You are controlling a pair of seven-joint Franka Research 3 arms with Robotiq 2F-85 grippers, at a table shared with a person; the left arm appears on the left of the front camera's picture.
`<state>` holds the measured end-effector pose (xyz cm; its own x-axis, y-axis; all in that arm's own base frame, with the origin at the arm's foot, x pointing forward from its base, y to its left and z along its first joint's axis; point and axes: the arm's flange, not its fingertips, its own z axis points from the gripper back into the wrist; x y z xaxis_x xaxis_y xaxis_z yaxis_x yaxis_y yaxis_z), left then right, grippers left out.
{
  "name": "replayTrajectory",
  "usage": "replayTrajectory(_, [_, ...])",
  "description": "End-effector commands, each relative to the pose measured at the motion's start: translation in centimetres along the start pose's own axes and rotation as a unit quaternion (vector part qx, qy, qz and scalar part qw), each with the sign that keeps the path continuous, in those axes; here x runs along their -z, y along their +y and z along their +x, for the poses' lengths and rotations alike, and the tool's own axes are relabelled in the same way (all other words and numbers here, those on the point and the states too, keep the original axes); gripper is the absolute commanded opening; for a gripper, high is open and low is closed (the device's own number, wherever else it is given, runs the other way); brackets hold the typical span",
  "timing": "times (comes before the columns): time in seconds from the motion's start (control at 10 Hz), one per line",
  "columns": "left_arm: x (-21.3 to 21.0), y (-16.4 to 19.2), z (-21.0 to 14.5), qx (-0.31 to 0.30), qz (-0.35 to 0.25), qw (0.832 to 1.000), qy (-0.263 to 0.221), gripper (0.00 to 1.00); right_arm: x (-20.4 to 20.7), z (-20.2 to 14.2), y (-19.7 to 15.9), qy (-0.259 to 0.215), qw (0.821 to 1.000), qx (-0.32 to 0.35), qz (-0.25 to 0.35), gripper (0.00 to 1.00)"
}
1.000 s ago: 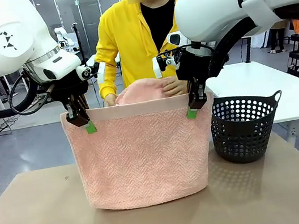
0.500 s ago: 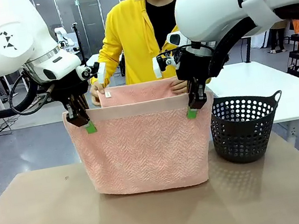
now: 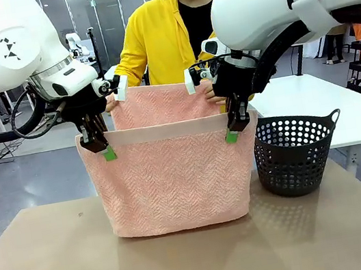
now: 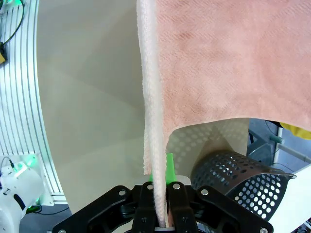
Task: Fold the towel.
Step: Release the end of the 100 cm Hotel Towel you were holding and grab the top end of the folded side.
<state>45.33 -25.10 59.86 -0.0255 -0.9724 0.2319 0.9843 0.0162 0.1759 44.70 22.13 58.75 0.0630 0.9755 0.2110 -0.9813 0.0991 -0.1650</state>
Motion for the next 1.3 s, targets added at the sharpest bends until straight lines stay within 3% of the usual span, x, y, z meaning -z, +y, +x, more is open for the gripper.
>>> replayTrajectory(0.0, [-0.09,0.18,0.03,0.002,0.001,1.0,0.0,0.0,-0.07,-0.1,-0.1,0.001,1.0,0.0,-0.001,0.0])
replayTrajectory(1.2, [-0.09,0.18,0.03,0.002,0.001,1.0,0.0,0.0,-0.07,-0.1,-0.1,0.001,1.0,0.0,-0.001,0.0])
